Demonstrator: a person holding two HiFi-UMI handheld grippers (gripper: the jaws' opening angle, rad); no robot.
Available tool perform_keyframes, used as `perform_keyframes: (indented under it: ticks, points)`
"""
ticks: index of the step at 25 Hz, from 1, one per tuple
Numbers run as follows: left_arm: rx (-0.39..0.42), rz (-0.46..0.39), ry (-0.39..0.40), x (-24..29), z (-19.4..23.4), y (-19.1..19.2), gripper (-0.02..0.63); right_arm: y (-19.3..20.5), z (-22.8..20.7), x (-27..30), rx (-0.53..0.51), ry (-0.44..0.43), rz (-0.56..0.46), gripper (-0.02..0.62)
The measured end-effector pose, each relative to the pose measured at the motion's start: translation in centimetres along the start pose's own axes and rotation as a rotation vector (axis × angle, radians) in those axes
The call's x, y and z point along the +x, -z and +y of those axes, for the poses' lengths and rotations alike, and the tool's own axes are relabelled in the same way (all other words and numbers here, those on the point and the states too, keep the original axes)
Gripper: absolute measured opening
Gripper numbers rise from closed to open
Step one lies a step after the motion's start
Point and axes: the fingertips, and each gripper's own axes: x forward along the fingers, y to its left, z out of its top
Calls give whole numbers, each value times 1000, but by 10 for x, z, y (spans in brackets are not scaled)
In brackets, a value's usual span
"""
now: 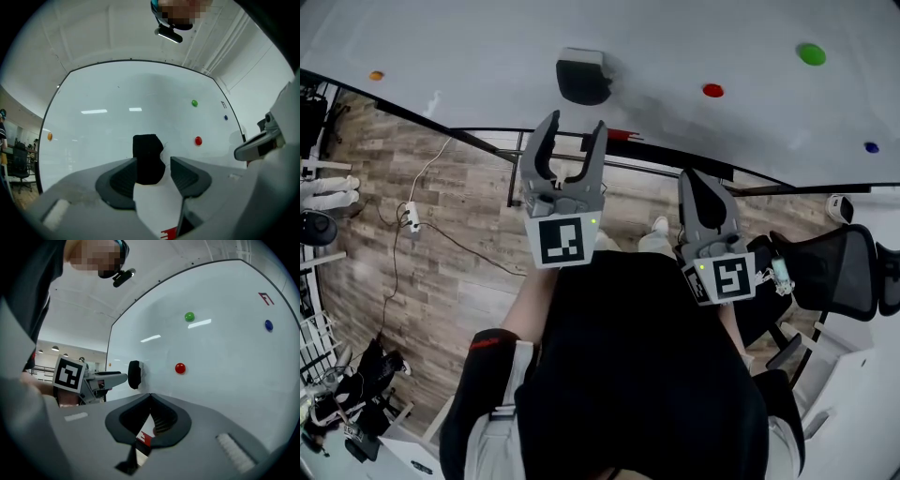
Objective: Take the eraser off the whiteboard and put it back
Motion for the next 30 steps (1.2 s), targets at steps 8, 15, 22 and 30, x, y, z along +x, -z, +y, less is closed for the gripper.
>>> perform_keyframes:
  ticks: [8,15,22,30]
  points:
    - [21,27,21,-33,-4,5,88,0,25,-9,0,-28,-13,2]
    - [39,-16,34,-62,-1,-3,16,-6,45,-14,4,-38,-31,2]
    - [19,-10,56,-91,-2,2,3,-9,62,-23,9,-36,-50,2]
    - [-2,-9,117,-116,-16,6,3,-8,84,-32,-6,-66,-43,2]
